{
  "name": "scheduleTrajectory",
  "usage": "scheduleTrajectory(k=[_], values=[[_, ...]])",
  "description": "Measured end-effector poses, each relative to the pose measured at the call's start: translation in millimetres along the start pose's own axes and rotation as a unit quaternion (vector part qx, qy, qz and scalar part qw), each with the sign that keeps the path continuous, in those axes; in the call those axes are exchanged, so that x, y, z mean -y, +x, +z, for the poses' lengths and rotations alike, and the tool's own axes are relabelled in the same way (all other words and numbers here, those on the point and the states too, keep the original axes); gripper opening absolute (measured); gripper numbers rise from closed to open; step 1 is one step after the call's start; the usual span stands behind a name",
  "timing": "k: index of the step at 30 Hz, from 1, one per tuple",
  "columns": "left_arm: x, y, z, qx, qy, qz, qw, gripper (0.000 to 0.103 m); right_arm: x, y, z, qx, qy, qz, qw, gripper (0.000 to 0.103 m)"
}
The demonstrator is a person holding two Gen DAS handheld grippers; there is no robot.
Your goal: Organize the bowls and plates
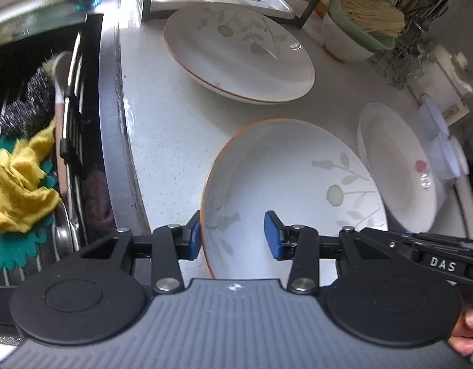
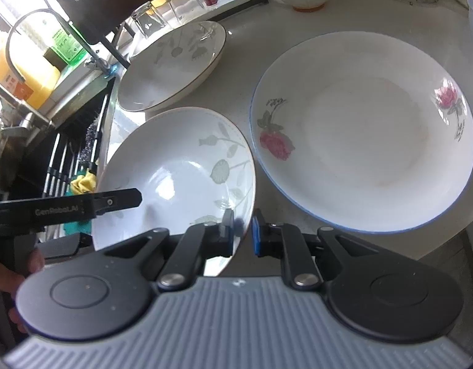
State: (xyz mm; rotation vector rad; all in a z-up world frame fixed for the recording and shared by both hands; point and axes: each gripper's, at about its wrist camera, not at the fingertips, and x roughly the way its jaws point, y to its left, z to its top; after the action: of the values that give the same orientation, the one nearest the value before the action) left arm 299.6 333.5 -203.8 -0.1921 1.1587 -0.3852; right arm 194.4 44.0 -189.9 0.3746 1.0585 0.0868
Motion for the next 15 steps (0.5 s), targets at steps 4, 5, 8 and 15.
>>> scheduleTrajectory(k=[4,5,8,15], values=[[-10.4,-11.3,3.8,-0.004,-0.006,-0.031,0.9995,0.047,3.5,-6.7,1.0,0.0,0.024,0.028,0.999,0.014],[-11.6,-14.4,4.2,-0.004,-0.004,-0.035,0.9994,0.047,2.8,-8.6,1.2,0.0,0.027,0.035,0.999,0.014],[-13.3,-22.4,4.5,0.002,-0.01,-0.041,0.9991,0.047,-3.2,-12.1,0.4,-0.006,0.019,0.04,0.999,0.014],[-15.1,-46.3,-0.3,0.018,-0.059,-0.064,0.9961,0.047,-9.2,-31.4,5.9,-0.007,0.004,0.057,0.998,0.014]])
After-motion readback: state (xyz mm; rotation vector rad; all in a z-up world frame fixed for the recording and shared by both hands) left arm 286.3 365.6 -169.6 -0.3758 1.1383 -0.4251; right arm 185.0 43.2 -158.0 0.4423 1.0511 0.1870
